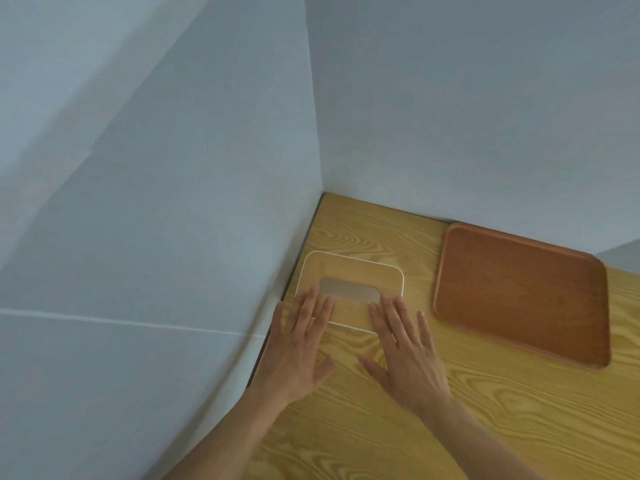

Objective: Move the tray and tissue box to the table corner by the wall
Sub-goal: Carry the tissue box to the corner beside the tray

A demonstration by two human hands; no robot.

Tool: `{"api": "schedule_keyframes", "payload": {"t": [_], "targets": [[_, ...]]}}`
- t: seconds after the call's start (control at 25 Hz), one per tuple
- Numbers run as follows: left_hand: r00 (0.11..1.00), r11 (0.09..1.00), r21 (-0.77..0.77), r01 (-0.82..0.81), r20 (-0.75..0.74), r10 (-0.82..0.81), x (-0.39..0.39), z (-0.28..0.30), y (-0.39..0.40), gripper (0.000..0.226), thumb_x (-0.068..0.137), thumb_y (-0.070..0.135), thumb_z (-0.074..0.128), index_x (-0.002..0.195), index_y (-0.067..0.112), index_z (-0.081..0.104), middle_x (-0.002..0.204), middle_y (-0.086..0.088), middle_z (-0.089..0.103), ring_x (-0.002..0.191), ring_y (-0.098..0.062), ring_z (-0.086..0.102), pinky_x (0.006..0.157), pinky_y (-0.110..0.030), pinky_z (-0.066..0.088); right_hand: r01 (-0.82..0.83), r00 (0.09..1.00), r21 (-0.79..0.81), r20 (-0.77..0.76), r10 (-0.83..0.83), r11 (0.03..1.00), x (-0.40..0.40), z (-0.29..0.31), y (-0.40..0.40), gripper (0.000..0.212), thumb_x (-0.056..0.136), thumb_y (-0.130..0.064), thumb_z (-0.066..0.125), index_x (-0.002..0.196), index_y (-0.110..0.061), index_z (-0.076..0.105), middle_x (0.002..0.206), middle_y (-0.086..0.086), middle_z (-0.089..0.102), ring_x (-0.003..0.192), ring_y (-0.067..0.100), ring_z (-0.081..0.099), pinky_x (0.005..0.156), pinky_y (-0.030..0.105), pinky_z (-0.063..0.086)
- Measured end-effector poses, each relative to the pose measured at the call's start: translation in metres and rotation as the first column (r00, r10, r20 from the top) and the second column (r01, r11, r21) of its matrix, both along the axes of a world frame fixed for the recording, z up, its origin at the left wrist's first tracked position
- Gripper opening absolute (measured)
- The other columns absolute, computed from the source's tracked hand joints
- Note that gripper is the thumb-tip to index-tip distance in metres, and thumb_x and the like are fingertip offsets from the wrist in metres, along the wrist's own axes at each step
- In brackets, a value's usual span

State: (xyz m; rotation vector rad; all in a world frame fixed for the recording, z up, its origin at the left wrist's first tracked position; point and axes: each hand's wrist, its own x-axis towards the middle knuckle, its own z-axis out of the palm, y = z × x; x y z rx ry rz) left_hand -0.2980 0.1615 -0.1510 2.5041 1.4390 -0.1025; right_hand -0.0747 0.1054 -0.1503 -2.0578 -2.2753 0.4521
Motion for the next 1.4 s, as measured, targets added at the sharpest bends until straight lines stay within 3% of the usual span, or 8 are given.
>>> {"api": "schedule_keyframes", "payload": {"t": [0.08, 0.32, 0.56, 0.84, 1.08, 1.4], "targets": [[1.0, 1.0, 0.004, -0.013, -0.023, 0.013, -0.001, -0.004, -0.005, 0.102, 0.083, 0.057, 0.058, 0.159, 0.023, -0.001, 0.168, -0.006, -0.012, 0.154, -0.025, -0.012, 0.121, -0.058, 0.009, -0.005, 1.0, -0.004, 0.014, 0.005, 1.0, 0.002, -0.003, -0.001, 0.082, 0.096, -0.062, 0.033, 0.161, -0.02, 0.004, 0.17, 0.006, 0.001, 0.155, 0.025, -0.003, 0.121, 0.058, 0.022], [0.997, 0.997, -0.038, -0.065, -0.045, 0.063, 0.01, -0.001, 0.009, 0.113, 0.075, 0.051, 0.069, 0.159, 0.022, -0.001, 0.168, -0.008, -0.01, 0.154, -0.029, -0.008, 0.119, -0.06, 0.018, 0.005, 0.999, -0.067, 0.048, -0.001, 0.998, 0.004, -0.002, 0.017, 0.084, 0.097, -0.064, 0.032, 0.159, -0.025, -0.009, 0.169, 0.002, -0.013, 0.153, 0.021, -0.017, 0.123, 0.056, 0.014], [0.992, 0.994, -0.064, -0.084, -0.102, 0.077, 0.018, 0.004, 0.032, 0.114, 0.077, 0.042, 0.069, 0.157, 0.026, -0.011, 0.167, -0.005, -0.019, 0.153, -0.026, -0.017, 0.121, -0.058, 0.01, 0.018, 0.999, -0.077, 0.051, -0.014, 0.997, 0.009, 0.001, 0.037, 0.089, 0.095, -0.064, 0.04, 0.159, -0.027, -0.011, 0.169, 0.0, -0.014, 0.153, 0.02, -0.017, 0.122, 0.058, 0.017], [0.977, 0.991, -0.067, -0.12, -0.186, 0.106, 0.048, 0.022, 0.073, 0.106, 0.078, 0.037, 0.07, 0.155, 0.02, 0.0, 0.167, -0.011, -0.011, 0.153, -0.032, -0.007, 0.121, -0.057, 0.004, 0.041, 0.999, -0.106, 0.037, -0.038, 0.993, 0.017, 0.009, 0.074, 0.093, 0.093, -0.062, 0.045, 0.157, -0.031, -0.014, 0.166, -0.005, -0.022, 0.152, 0.017, -0.021, 0.122, 0.055, 0.018], [0.94, 0.979, -0.153, -0.134, -0.332, 0.077, 0.069, 0.041, 0.114, 0.1, 0.08, 0.025, 0.066, 0.155, 0.017, 0.0, 0.166, -0.014, -0.011, 0.153, -0.036, -0.008, 0.121, -0.056, -0.001, 0.046, 0.998, -0.155, 0.047, -0.039, 0.987, 0.025, 0.019, 0.109, 0.092, 0.093, -0.056, 0.052, 0.159, -0.032, -0.008, 0.169, -0.005, -0.015, 0.154, 0.016, -0.013, 0.116, 0.054, 0.033], [0.93, 0.964, -0.225, -0.139, -0.364, 0.049, 0.081, 0.059, 0.152, 0.093, 0.081, 0.026, 0.068, 0.153, 0.017, 0.01, 0.166, -0.014, -0.004, 0.153, -0.036, -0.003, 0.122, -0.054, 0.003, 0.059, 0.997, -0.195, 0.07, -0.046, 0.979, 0.028, 0.031, 0.143, 0.089, 0.094, -0.048, 0.053, 0.158, -0.032, -0.005, 0.169, -0.006, -0.012, 0.154, 0.014, -0.011, 0.102, 0.045, 0.048]]}}
